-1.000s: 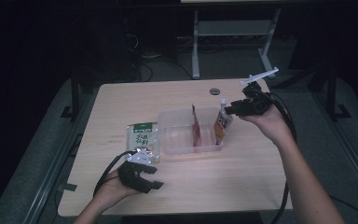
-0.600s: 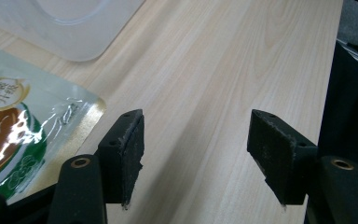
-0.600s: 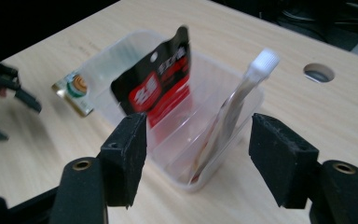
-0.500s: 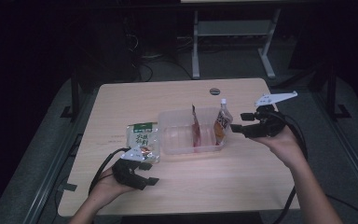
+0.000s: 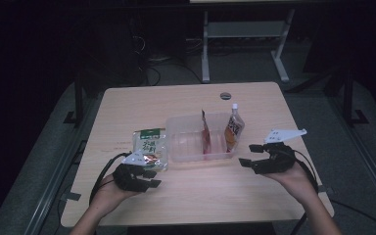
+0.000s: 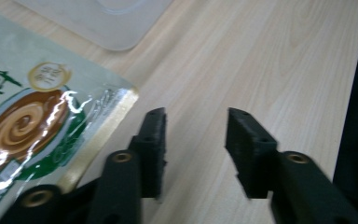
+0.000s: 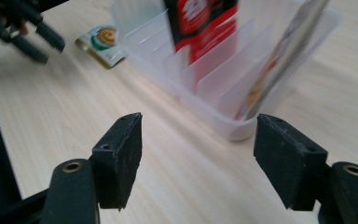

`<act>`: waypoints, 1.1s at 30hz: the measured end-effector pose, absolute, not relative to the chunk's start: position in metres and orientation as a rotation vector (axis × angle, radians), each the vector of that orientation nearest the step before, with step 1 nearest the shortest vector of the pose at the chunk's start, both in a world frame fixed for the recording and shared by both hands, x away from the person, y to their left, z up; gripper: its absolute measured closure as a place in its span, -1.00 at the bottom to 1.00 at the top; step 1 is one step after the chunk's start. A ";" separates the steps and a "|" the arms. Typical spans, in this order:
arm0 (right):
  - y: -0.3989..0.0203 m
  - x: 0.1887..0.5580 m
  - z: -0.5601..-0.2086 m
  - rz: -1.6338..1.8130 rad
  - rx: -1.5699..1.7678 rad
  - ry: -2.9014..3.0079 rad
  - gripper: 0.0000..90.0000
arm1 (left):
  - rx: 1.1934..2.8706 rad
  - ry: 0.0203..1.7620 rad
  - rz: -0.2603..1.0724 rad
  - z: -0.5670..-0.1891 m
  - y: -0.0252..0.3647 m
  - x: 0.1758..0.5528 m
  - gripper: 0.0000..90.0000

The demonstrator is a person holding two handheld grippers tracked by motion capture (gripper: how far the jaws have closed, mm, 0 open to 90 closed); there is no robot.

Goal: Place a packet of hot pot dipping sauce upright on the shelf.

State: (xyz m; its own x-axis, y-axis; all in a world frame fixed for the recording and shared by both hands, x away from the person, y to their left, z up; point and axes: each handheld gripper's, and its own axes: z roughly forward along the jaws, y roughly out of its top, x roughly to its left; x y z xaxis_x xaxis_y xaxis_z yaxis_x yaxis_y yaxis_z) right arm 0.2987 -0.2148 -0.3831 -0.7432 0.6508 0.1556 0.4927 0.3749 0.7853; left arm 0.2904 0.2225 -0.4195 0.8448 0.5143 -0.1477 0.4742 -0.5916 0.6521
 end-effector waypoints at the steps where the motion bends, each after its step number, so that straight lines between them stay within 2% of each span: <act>1: -0.213 0.296 -0.387 1.305 1.015 2.455 -0.29 | 2.306 0.716 0.081 -0.418 0.224 0.292 0.53; 5: -0.204 0.288 -0.401 1.305 0.995 2.490 -0.31 | 2.293 0.754 0.106 -0.416 0.228 0.298 0.96; 6: -0.202 0.287 -0.404 1.298 0.995 2.503 -0.31 | 2.296 0.755 0.113 -0.414 0.230 0.300 0.99; 17: -0.180 0.283 -0.422 1.231 0.971 2.617 -0.31 | 2.283 0.910 0.242 -0.424 0.239 0.339 0.96; 18: -0.180 0.283 -0.423 1.226 0.958 2.622 -0.30 | 2.276 0.924 0.254 -0.425 0.239 0.344 0.74; 22: -0.179 0.284 -0.424 1.224 0.972 2.631 -0.30 | 2.293 0.987 0.311 -0.430 0.239 0.361 0.20; 26: -0.180 0.284 -0.425 1.225 0.967 2.638 -0.30 | 2.294 1.079 0.368 -0.435 0.240 0.376 -0.23; 30: -0.181 0.284 -0.425 1.218 0.979 2.646 -0.29 | 2.311 1.159 0.368 -0.445 0.244 0.387 -0.58; 33: -0.180 0.284 -0.426 1.221 0.988 2.651 -0.29 | 2.299 1.192 0.354 -0.449 0.244 0.392 -0.71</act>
State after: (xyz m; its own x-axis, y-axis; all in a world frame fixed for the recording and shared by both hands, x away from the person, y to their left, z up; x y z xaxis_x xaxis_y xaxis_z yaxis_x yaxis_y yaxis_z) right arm 0.2843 -0.1804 -0.4262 -0.7927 0.5751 0.2023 0.5276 0.4808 0.7004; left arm 0.3920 0.2443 -0.4489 0.5780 0.8160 -0.0080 0.6798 -0.4761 0.5579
